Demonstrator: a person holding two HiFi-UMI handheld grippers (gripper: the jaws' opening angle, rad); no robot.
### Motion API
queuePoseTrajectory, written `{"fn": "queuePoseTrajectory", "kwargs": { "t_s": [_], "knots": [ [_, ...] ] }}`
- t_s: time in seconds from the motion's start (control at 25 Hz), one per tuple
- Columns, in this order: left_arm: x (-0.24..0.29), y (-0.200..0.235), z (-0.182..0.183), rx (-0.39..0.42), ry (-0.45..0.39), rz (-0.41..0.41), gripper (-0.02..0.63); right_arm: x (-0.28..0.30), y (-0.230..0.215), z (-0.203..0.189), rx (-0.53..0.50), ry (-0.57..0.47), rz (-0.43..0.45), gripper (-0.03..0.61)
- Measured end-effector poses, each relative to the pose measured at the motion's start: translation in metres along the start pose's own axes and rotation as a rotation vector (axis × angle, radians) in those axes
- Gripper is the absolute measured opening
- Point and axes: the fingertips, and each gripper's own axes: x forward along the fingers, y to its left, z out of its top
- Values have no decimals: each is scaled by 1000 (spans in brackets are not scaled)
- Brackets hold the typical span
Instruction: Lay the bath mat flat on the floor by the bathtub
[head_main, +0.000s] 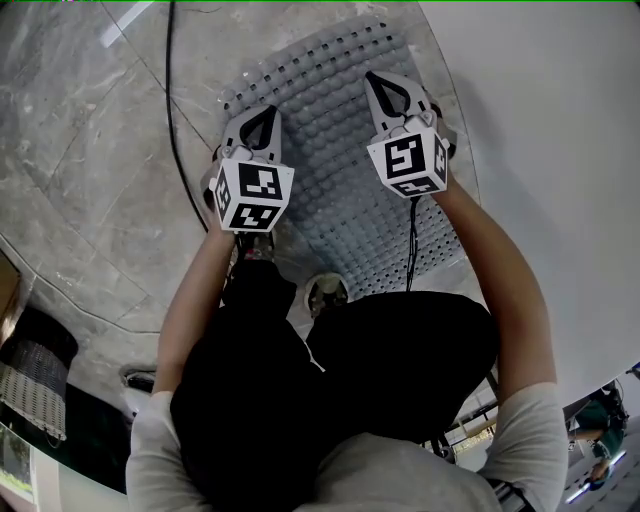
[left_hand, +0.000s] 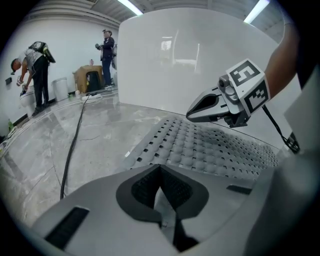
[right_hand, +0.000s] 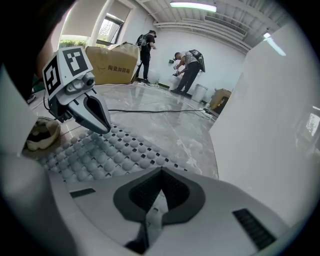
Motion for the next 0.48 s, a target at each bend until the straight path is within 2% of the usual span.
{"fn": "queuePoseTrajectory", "kwargs": {
  "t_s": [0.12,0.28,0.48],
  "knots": [
    [-2,-12,6,30,-19,-49,12,-11,11,-6,41,-11,30,8],
    [-10,-9,24,10,-22,-90,11,-35,7,-6,103,2,31,8],
    [-75,0,78,13,13,-122,11,-89,-4,14,227,25,17,6]
  ]
}}
